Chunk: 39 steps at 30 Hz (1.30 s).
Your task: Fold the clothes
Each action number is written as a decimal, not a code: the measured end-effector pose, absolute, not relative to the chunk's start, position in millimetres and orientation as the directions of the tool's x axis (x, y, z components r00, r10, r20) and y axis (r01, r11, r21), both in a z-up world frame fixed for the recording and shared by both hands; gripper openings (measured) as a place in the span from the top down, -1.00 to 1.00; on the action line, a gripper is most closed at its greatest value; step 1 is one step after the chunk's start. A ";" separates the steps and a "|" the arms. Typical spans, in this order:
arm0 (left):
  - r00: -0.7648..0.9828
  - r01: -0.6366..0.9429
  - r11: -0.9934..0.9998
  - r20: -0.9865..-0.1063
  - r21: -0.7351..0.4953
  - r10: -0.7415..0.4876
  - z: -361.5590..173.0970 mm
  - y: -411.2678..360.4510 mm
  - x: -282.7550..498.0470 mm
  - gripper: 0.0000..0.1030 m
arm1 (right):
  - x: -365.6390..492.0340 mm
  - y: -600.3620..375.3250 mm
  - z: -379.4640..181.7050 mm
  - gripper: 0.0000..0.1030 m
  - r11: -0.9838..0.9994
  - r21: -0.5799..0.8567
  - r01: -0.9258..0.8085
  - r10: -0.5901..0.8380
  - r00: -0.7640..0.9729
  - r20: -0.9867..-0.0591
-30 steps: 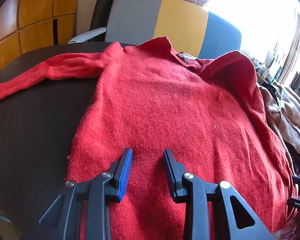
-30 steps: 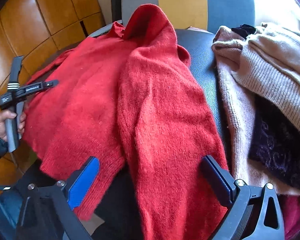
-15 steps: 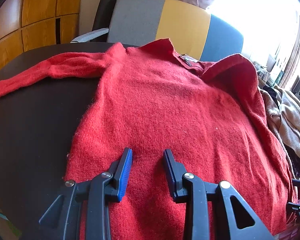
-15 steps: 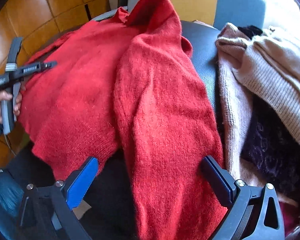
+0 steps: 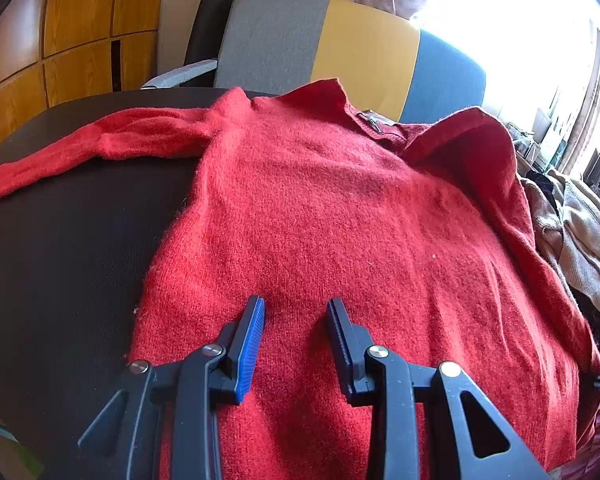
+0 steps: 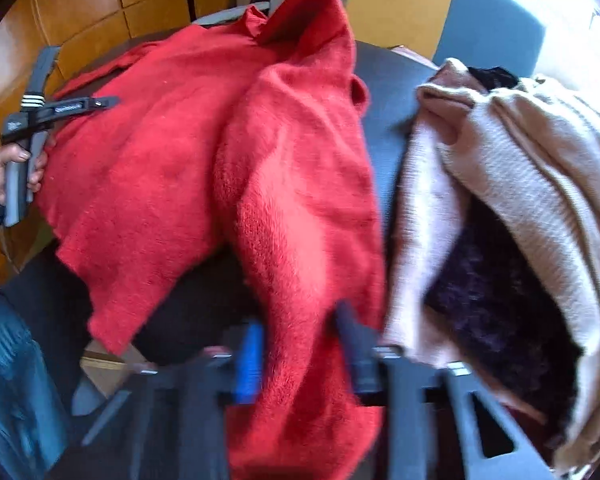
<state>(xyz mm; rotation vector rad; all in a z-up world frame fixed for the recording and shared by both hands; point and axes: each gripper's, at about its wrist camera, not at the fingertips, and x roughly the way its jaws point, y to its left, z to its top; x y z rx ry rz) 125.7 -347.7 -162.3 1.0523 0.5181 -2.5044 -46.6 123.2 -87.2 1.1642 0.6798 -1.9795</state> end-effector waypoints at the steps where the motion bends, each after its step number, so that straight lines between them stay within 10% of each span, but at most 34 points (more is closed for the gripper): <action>1: -0.651 0.469 -0.863 -0.734 -0.189 -0.194 -162.4 -347.8 125.7 0.38 | -46.0 122.7 -86.4 0.72 -0.593 -0.104 0.798 -0.304 -0.342 -0.889; 11: -0.640 0.473 -0.862 -0.744 -0.183 -0.193 -161.8 -347.7 122.5 0.38 | -68.0 116.9 15.7 0.75 -0.592 -0.412 0.693 -0.247 -0.642 -0.726; 20: -0.616 0.455 -0.871 -0.771 -0.182 -0.161 -159.0 -348.1 119.3 0.38 | -210.7 187.4 68.7 0.74 -0.753 -0.542 0.374 0.079 -0.766 -0.638; 26: -0.589 0.427 -0.882 -0.801 -0.197 -0.106 -155.5 -350.1 128.3 0.38 | -264.3 228.3 58.5 -0.12 -0.866 -0.447 0.226 0.176 -0.698 -0.694; 39: -0.656 0.425 -0.858 -0.751 -0.289 -0.072 -103.7 -390.7 87.5 0.36 | -186.7 148.4 87.0 -0.67 -0.742 -0.666 0.069 0.176 -0.940 -0.293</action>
